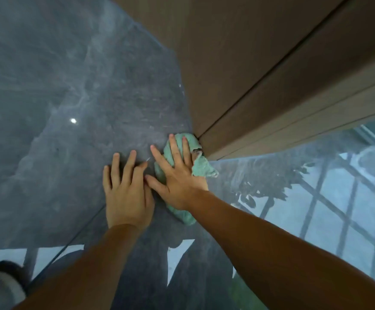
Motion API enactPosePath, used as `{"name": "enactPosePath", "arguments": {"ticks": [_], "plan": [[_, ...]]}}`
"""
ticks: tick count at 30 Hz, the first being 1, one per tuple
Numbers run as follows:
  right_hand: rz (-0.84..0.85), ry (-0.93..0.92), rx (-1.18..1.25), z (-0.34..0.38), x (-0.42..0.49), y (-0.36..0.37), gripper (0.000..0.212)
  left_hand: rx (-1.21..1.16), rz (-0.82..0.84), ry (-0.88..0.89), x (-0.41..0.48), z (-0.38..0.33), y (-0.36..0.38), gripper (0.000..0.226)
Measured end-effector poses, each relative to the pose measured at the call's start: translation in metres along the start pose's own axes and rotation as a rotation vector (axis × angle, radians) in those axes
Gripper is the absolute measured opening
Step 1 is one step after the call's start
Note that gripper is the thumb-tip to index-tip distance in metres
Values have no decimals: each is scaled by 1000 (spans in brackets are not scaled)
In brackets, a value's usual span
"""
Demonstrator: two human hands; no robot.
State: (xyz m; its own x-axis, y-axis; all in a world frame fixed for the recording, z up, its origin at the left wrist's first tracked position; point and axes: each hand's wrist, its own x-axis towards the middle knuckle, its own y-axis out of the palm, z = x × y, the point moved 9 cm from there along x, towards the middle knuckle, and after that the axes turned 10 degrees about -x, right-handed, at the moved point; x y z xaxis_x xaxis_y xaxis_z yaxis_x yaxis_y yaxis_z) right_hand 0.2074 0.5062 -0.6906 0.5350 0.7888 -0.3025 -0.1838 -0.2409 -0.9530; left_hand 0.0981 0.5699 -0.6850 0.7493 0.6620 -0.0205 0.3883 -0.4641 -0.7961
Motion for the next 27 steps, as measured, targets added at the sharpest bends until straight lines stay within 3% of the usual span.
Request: {"name": "enactPosePath", "arguments": {"ticks": [3,5,8,9,11,16,18,20,24,27], "plan": [[89,33,185,-3,-36,7,80,-40,-16,-36,1,0,-4,44],[115,103,440,-13,-55,1,72,-80,-23,-86,3,-2,-7,44],[-87,506,1004,-65,-88,-18,49,-127,59,-167,7,-6,-5,49],[-192,645,1043,-85,-103,-21,46,-118,106,-196,9,-7,-3,51],[-272,808,900,-107,-133,-22,42,-78,215,-266,14,-7,-3,58],[104,779,834,-65,-171,25,50,-77,291,-423,-17,-20,-12,61],[123,815,960,-50,-175,31,34,-77,382,-456,-47,-31,0,55],[127,878,1121,-44,-175,30,21,-100,488,-466,-67,-42,13,34],[79,954,1299,-64,-177,4,23,-368,634,-560,-68,-78,21,6],[-18,943,1368,-106,-192,-51,18,-454,720,-558,-49,-130,9,23]]}}
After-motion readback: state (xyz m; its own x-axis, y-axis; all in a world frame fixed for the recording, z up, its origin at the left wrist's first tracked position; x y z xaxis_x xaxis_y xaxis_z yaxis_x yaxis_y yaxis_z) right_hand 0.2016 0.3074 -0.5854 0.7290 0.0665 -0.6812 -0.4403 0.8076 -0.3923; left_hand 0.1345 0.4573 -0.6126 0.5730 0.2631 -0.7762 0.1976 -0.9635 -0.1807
